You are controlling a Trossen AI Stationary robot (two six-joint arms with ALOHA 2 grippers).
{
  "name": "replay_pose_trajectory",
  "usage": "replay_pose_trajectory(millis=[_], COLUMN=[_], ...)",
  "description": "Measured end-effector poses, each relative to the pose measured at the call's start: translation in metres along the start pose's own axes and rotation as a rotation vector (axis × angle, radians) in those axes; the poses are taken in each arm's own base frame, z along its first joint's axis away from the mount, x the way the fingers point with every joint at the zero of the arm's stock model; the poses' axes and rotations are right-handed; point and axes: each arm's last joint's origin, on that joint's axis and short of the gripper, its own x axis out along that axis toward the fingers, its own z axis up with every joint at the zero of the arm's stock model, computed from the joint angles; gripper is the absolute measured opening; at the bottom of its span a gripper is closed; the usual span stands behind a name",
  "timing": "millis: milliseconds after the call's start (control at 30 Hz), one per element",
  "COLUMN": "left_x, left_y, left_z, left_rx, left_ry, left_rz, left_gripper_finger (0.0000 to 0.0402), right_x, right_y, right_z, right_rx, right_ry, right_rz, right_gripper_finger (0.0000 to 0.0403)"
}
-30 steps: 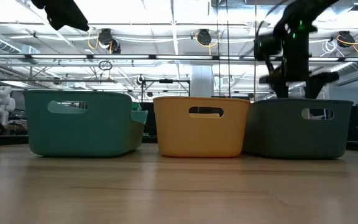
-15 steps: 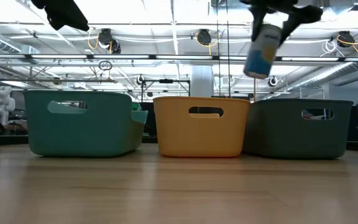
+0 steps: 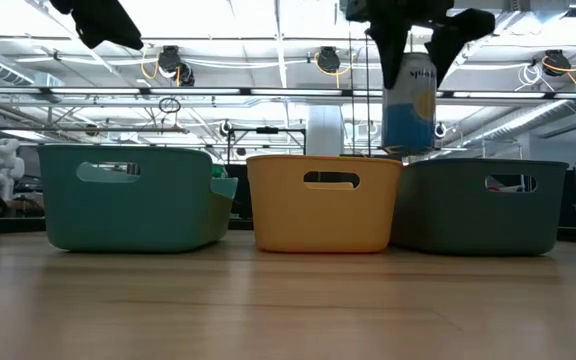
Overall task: Sort soda cans
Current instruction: Put the blue and white soda can into the dark blue bin
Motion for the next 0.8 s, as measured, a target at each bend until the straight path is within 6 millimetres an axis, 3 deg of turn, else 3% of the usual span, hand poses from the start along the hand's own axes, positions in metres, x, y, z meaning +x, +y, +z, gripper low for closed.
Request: replay_pose_trajectory(millis=[167,300,433,633,800], left_x=[0.000,0.000,0.000,0.000,0.000], left_y=[0.000,0.000,0.000,0.000,0.000], left_z=[0.000,0.000,0.000,0.000,0.000], left_rx=[-0.001,-0.003,-0.003,-0.026,-0.026], left_ry=[0.004,0.004,0.004,0.004,0.004], left_rz=[-0.011,-0.012,-0.012,-0.012,-0.013], left_gripper_finger=[0.0112,0.0112,0.0112,0.0112,0.0112], right_x=[0.003,0.026,0.051,0.073,0.088], right_y=[0.003,0.002,0.002,-0.014,-0.013], right_z=[-0.013,-0.021,-0.022,-0.017,-0.009], right_rx=[-0.002,-0.016,-0.006,0.045,0.055], right_ry=[-0.024,0.006,0.030,0.028,0.035], right_rz=[-0.014,-0.056,0.017,0.036,0.110], right_gripper_finger=[0.0277,0.0277,0.0277,0.0277,0.0278])
